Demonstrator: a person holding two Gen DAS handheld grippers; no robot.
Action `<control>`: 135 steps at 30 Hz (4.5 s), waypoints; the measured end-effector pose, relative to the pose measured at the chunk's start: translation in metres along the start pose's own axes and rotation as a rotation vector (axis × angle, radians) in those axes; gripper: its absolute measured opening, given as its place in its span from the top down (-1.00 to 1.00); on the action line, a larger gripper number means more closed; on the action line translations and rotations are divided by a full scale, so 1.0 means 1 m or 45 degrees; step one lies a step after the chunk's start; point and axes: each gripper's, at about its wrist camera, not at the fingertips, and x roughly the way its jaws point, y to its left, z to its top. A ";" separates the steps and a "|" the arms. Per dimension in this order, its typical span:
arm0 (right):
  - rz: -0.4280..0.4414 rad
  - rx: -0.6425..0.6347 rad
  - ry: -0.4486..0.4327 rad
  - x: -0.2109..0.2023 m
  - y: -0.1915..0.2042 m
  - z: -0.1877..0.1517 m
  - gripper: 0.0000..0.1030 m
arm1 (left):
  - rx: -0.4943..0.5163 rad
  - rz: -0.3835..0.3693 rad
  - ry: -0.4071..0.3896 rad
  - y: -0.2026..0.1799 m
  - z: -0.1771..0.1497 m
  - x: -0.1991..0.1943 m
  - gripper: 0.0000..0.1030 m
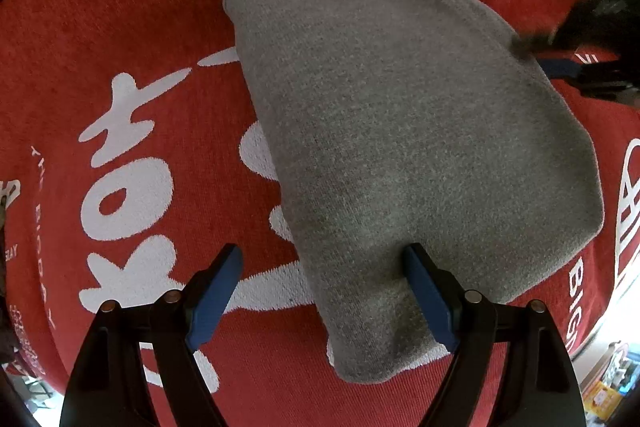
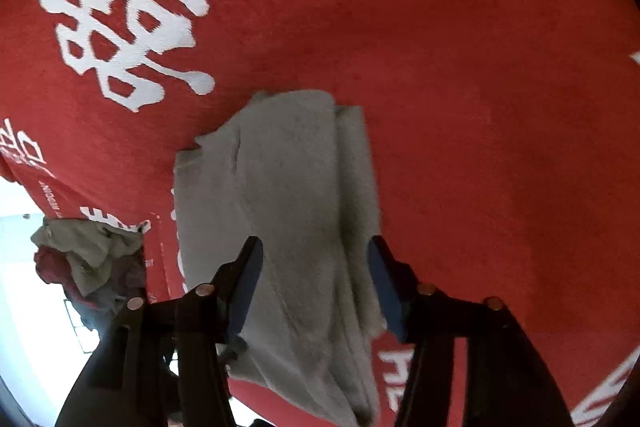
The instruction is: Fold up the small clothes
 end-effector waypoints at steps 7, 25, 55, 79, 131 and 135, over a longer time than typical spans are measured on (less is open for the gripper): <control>-0.103 -0.039 -0.003 0.004 0.007 -0.006 0.70 | -0.032 0.004 0.012 0.005 0.000 0.002 -0.77; -0.040 0.017 -0.001 -0.021 -0.006 -0.029 0.02 | -0.115 -0.057 0.043 0.031 0.004 -0.010 -0.77; 0.065 -0.005 0.002 -0.028 -0.015 -0.019 -0.02 | -0.391 -0.233 0.086 0.096 0.026 0.000 -1.00; 0.149 -0.051 0.074 -0.005 -0.020 0.006 -0.07 | -0.266 -0.404 0.073 0.069 0.045 0.008 -1.00; 0.606 -0.151 0.186 0.006 0.122 -0.104 0.30 | -0.236 -0.542 -0.108 0.136 -0.078 -0.090 0.08; 0.610 -0.133 0.200 0.022 0.127 -0.132 0.30 | -0.237 -0.498 -0.094 0.142 -0.101 -0.085 0.08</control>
